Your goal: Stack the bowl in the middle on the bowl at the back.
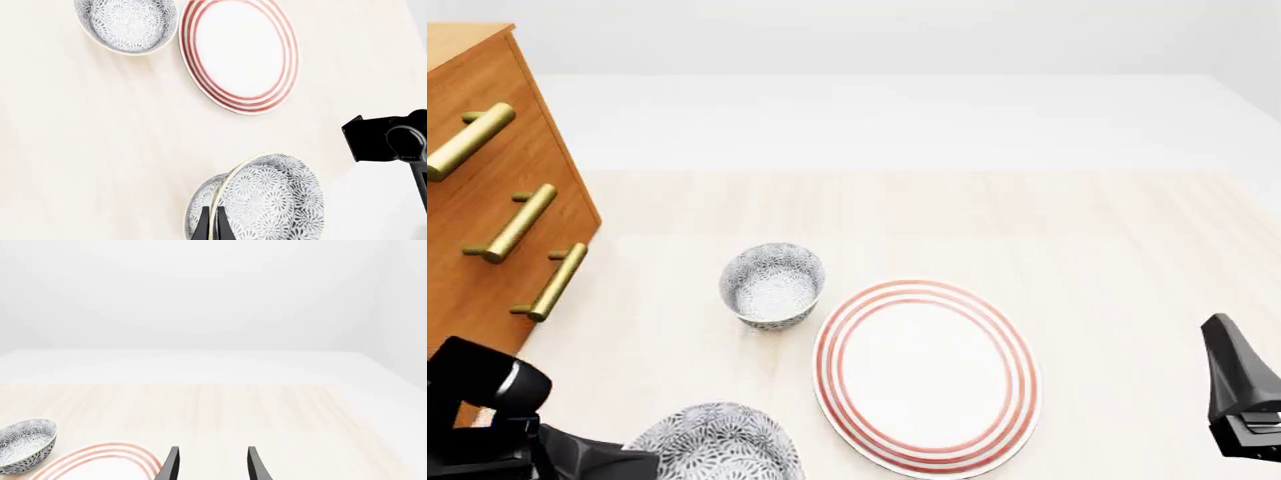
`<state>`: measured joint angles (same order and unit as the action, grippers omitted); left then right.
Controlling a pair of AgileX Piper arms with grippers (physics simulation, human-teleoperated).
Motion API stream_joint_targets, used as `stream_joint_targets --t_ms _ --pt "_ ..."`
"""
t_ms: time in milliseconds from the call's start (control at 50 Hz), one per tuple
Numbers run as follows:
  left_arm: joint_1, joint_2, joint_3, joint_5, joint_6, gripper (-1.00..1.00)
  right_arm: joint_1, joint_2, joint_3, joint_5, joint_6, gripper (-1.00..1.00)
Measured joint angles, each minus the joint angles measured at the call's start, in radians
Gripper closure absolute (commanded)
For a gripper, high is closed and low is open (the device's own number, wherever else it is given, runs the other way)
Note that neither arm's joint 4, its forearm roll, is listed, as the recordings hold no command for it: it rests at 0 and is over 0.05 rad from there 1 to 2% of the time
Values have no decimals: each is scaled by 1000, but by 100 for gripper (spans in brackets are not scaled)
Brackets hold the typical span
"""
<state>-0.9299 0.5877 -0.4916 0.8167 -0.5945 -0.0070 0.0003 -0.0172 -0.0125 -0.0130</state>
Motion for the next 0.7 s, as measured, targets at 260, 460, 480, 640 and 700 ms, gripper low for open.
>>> stream_joint_targets --t_ms 260,460,480,640,700 --pt "-43 34 57 -72 -39 100 0 0 1 0 1 -100" --pt "-65 43 103 -108 -65 100 0 0 1 0 2 -100" --pt "-67 44 106 -110 -67 100 0 0 1 0 2 -100" --pt "-76 41 127 -117 -81 100 0 0 1 0 2 -100" --pt "-78 38 132 -116 -86 100 -1 0 1 0 2 -100"
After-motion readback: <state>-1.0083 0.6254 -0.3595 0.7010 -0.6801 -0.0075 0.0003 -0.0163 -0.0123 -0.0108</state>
